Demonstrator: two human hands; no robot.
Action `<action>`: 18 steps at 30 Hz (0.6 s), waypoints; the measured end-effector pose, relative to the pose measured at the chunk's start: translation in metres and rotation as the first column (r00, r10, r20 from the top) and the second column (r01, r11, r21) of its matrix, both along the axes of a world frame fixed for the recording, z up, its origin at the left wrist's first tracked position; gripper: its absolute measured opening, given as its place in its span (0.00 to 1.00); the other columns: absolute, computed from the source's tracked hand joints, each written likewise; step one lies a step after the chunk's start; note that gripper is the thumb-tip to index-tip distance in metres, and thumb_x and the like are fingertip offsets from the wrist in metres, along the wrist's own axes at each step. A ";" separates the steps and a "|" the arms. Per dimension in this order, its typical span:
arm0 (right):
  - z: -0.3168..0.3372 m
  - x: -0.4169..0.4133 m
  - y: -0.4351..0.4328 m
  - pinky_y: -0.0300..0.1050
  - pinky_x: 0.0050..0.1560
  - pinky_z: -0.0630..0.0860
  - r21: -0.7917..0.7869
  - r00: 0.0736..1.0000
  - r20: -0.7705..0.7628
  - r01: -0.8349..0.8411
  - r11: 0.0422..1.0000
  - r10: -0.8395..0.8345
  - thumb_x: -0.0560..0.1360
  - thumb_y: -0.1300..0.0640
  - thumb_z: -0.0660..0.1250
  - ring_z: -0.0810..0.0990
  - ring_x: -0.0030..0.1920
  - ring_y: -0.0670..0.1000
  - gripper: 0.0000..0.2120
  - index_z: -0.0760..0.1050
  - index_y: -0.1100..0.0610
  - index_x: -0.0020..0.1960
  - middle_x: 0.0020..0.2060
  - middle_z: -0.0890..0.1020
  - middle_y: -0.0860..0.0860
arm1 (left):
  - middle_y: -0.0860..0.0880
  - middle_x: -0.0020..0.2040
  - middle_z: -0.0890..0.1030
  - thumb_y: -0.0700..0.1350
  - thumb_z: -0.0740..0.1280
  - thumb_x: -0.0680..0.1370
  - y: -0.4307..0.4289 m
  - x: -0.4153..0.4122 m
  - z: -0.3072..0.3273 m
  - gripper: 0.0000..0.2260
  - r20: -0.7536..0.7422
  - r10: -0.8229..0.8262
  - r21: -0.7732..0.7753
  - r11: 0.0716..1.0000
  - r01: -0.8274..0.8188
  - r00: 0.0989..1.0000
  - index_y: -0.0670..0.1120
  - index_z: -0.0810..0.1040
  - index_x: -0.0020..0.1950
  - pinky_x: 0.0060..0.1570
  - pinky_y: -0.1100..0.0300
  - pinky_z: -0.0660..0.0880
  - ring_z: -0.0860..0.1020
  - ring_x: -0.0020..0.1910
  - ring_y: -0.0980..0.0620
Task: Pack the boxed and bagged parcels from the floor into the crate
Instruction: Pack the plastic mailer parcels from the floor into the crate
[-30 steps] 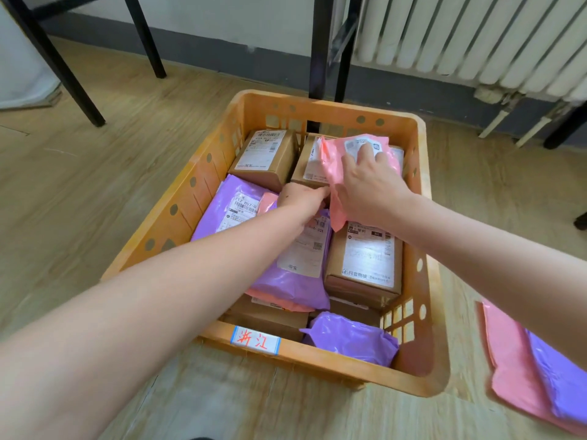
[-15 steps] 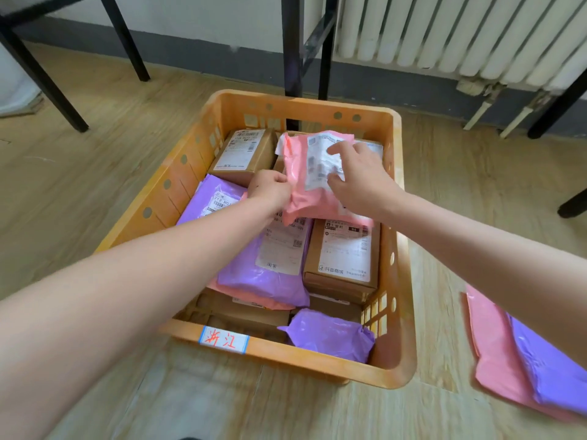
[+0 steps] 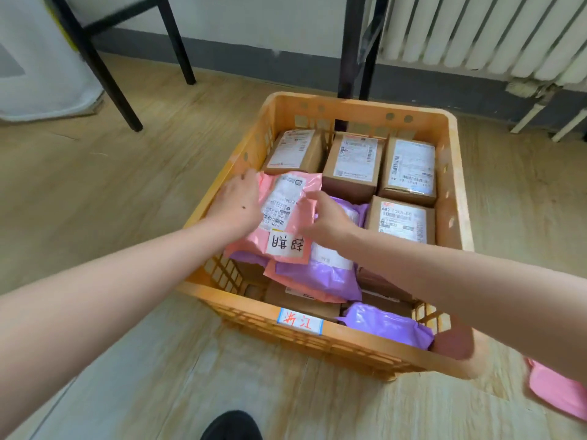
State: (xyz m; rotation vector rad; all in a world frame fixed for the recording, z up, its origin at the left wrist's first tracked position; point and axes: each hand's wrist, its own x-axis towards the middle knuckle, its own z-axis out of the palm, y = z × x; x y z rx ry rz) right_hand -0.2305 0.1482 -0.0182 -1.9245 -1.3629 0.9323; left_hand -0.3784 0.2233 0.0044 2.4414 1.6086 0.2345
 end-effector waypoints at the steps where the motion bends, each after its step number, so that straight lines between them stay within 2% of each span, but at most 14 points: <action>1: -0.006 -0.004 0.001 0.49 0.56 0.73 -0.029 0.993 0.090 -0.070 0.997 0.072 0.74 0.62 0.66 0.75 0.58 0.59 0.24 0.65 0.57 0.68 0.58 0.76 0.59 | 0.38 0.64 0.72 0.33 0.59 0.73 -0.002 -0.001 -0.002 0.21 -0.007 -0.085 0.049 0.995 0.085 0.996 0.40 0.67 0.67 0.59 0.50 0.67 0.70 0.63 0.38; 2: -0.012 -0.007 0.000 0.49 0.58 0.71 -0.064 0.971 0.192 -0.135 0.989 0.145 0.73 0.61 0.66 0.73 0.60 0.61 0.25 0.65 0.57 0.68 0.59 0.74 0.60 | 0.40 0.68 0.69 0.34 0.59 0.73 -0.005 -0.001 -0.004 0.24 -0.009 -0.182 0.069 0.981 0.182 0.983 0.42 0.65 0.70 0.65 0.49 0.65 0.67 0.66 0.40; 4: -0.022 -0.008 -0.003 0.50 0.60 0.66 -0.109 0.882 0.412 -0.202 0.973 0.229 0.73 0.56 0.66 0.67 0.61 0.62 0.27 0.63 0.53 0.71 0.59 0.70 0.61 | 0.43 0.74 0.64 0.37 0.60 0.75 -0.009 -0.001 -0.009 0.27 -0.019 -0.333 -0.019 0.943 0.333 0.943 0.47 0.62 0.74 0.71 0.49 0.59 0.62 0.72 0.42; 7: -0.028 0.000 -0.007 0.53 0.60 0.65 -0.109 0.700 0.677 -0.208 0.972 0.226 0.74 0.43 0.63 0.63 0.61 0.60 0.29 0.60 0.46 0.73 0.60 0.66 0.60 | 0.43 0.77 0.58 0.42 0.63 0.74 -0.013 -0.002 -0.026 0.27 -0.185 -0.456 -0.199 0.885 0.422 0.870 0.49 0.64 0.74 0.73 0.49 0.56 0.57 0.75 0.41; 9: -0.028 0.008 -0.008 0.54 0.59 0.66 -0.129 0.637 0.733 -0.211 0.969 0.237 0.72 0.38 0.63 0.63 0.61 0.60 0.31 0.61 0.43 0.72 0.60 0.65 0.58 | 0.44 0.78 0.54 0.44 0.64 0.74 -0.012 -0.002 -0.035 0.25 -0.280 -0.466 -0.235 0.881 0.411 0.839 0.49 0.66 0.71 0.72 0.48 0.56 0.54 0.75 0.40; 11: -0.027 0.015 -0.009 0.55 0.58 0.66 -0.148 0.603 0.753 -0.235 0.961 0.263 0.70 0.36 0.64 0.64 0.60 0.60 0.32 0.62 0.43 0.71 0.59 0.65 0.57 | 0.46 0.78 0.54 0.45 0.66 0.74 -0.010 0.000 -0.039 0.24 -0.307 -0.457 -0.249 0.885 0.393 0.835 0.49 0.67 0.70 0.72 0.48 0.57 0.54 0.75 0.39; 14: -0.017 0.024 -0.011 0.55 0.58 0.67 -0.144 0.558 0.779 -0.283 0.948 0.285 0.71 0.35 0.64 0.63 0.62 0.60 0.32 0.63 0.46 0.71 0.62 0.64 0.57 | 0.47 0.75 0.61 0.46 0.68 0.72 -0.011 0.005 -0.034 0.23 -0.332 -0.438 -0.257 0.894 0.367 0.836 0.49 0.69 0.66 0.69 0.48 0.62 0.60 0.71 0.39; 16: 0.000 0.036 -0.014 0.54 0.58 0.66 -0.093 0.544 0.798 -0.315 0.944 0.260 0.72 0.37 0.64 0.62 0.63 0.59 0.32 0.63 0.47 0.71 0.64 0.64 0.56 | 0.48 0.67 0.68 0.48 0.68 0.70 -0.014 0.014 -0.024 0.19 -0.345 -0.388 -0.192 0.920 0.341 0.854 0.50 0.71 0.60 0.63 0.48 0.65 0.65 0.64 0.41; 18: 0.021 0.051 -0.022 0.53 0.59 0.65 -0.018 0.475 0.854 -0.384 0.923 0.214 0.72 0.39 0.65 0.63 0.64 0.59 0.28 0.66 0.50 0.68 0.64 0.65 0.55 | 0.48 0.61 0.70 0.47 0.66 0.69 -0.021 0.030 -0.012 0.17 -0.284 -0.306 -0.047 0.951 0.306 0.909 0.49 0.70 0.56 0.60 0.48 0.64 0.66 0.61 0.42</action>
